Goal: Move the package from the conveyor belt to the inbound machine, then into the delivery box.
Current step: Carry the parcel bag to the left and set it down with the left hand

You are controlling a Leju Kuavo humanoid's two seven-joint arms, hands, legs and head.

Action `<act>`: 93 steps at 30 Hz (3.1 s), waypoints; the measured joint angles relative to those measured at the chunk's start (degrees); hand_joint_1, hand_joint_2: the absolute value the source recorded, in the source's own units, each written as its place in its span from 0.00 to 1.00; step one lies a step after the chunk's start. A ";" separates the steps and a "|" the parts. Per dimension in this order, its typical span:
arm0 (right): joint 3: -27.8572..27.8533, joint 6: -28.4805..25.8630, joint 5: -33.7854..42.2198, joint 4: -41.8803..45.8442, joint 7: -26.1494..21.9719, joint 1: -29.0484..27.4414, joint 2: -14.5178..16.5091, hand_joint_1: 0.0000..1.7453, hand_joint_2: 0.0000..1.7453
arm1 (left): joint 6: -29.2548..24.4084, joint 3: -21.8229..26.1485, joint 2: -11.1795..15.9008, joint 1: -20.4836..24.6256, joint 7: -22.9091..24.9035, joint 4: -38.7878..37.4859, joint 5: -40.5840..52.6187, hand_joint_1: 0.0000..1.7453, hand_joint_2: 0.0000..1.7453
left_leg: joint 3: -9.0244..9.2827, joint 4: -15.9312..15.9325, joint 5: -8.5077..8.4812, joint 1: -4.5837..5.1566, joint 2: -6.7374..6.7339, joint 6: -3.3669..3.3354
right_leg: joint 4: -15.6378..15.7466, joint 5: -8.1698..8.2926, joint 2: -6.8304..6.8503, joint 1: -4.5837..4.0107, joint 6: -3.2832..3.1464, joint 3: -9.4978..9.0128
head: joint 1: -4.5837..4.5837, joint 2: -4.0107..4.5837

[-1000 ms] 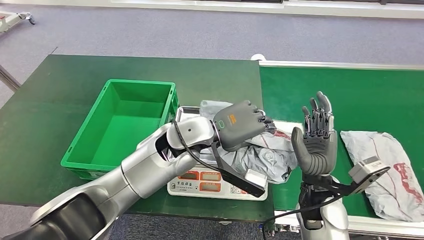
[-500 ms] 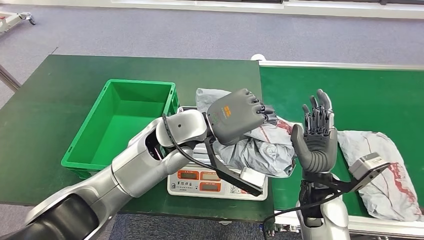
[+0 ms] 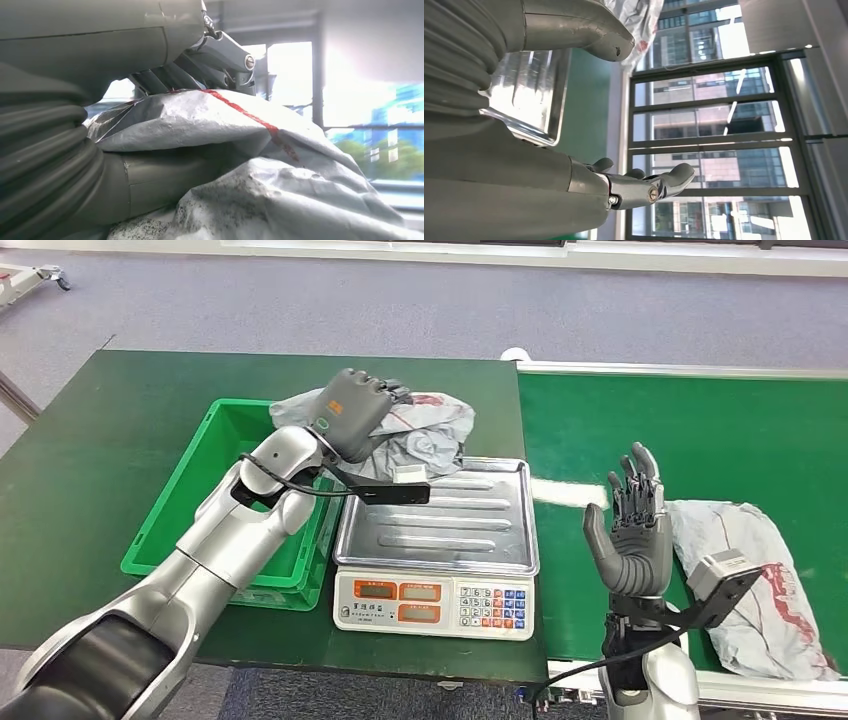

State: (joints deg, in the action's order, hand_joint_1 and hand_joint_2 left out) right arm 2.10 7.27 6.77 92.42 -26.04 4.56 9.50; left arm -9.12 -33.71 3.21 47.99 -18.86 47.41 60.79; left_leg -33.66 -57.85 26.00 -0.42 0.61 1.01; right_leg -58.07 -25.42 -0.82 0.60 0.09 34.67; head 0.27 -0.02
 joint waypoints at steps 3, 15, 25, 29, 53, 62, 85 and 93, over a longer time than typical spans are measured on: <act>0.00 0.10 -0.85 -0.01 -0.04 -1.10 0.25 0.00 1.00 | -1.31 2.99 0.50 -1.35 -0.07 -3.58 1.42 1.00 1.00 | -0.05 0.00 0.00 0.00 0.03 0.00 | 0.00 -0.01 0.01 0.01 0.00 0.03 | -0.01 0.00; -0.78 0.09 -2.05 0.70 -0.09 -4.14 1.51 0.00 1.00 | -4.44 9.92 1.16 -2.16 2.70 -10.58 7.67 1.00 1.00 | -0.12 0.00 0.02 0.01 0.02 -0.02 | 0.01 -0.01 0.02 0.03 0.00 0.10 | -0.01 0.00; -1.44 0.46 -2.50 0.88 -0.17 -5.25 1.99 0.00 1.00 | -6.71 14.87 2.90 -4.73 9.93 -11.30 15.08 0.94 1.00 | -0.09 0.01 0.01 -0.01 -0.03 -0.01 | 0.00 -0.01 -0.01 -0.01 -0.01 0.11 | 0.00 0.00; -1.47 0.53 -2.50 0.86 -0.21 -5.25 2.03 0.00 1.00 | -5.06 16.39 4.13 -5.00 17.57 -11.66 21.79 0.55 1.00 | -0.09 0.01 0.01 -0.01 -0.03 0.00 | 0.00 -0.01 0.00 -0.01 -0.01 0.11 | 0.00 0.00; -1.36 -6.42 -9.90 -1.01 3.66 -3.50 2.20 0.00 1.00 | 3.09 29.72 -1.08 -25.08 4.18 13.90 -20.73 0.00 1.00 | -0.19 0.01 0.11 0.07 -0.09 -0.09 | 0.02 -0.04 -0.04 0.08 0.00 0.19 | 0.01 0.00; 1.78 -20.64 -23.53 -3.02 2.22 -0.75 2.24 0.00 1.00 | 11.91 29.47 -10.64 -37.00 -3.24 27.06 -50.24 0.00 1.00 | -0.22 0.00 0.14 0.09 -0.05 -0.13 | 0.04 -0.07 0.01 0.09 0.04 0.19 | -0.01 0.00; 6.37 -18.92 -18.37 -16.02 5.80 3.87 2.96 0.00 0.00 | 6.40 25.67 -17.22 -37.81 -2.57 26.79 -56.38 0.00 1.00 | -0.21 0.00 0.11 0.06 -0.02 -0.13 | 0.04 -0.07 0.09 0.06 0.04 0.17 | -0.01 0.00; 8.08 -18.40 -19.29 -17.00 5.95 3.76 3.15 0.00 0.00 | 6.28 25.09 -17.24 -37.67 -2.57 26.30 -55.27 0.00 1.00 | -0.22 0.00 0.12 0.06 -0.03 -0.13 | 0.04 -0.06 0.09 0.05 0.04 0.18 | -0.01 0.00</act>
State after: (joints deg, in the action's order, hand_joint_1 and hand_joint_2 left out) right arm 10.18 -11.13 -12.52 75.42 -20.09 8.32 12.64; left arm -2.84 -8.61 -14.03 10.33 -21.43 73.71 5.52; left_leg -33.87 -57.84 26.11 -0.36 0.59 0.88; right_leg -58.03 -25.48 -0.72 0.65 0.13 34.85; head 0.26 -0.02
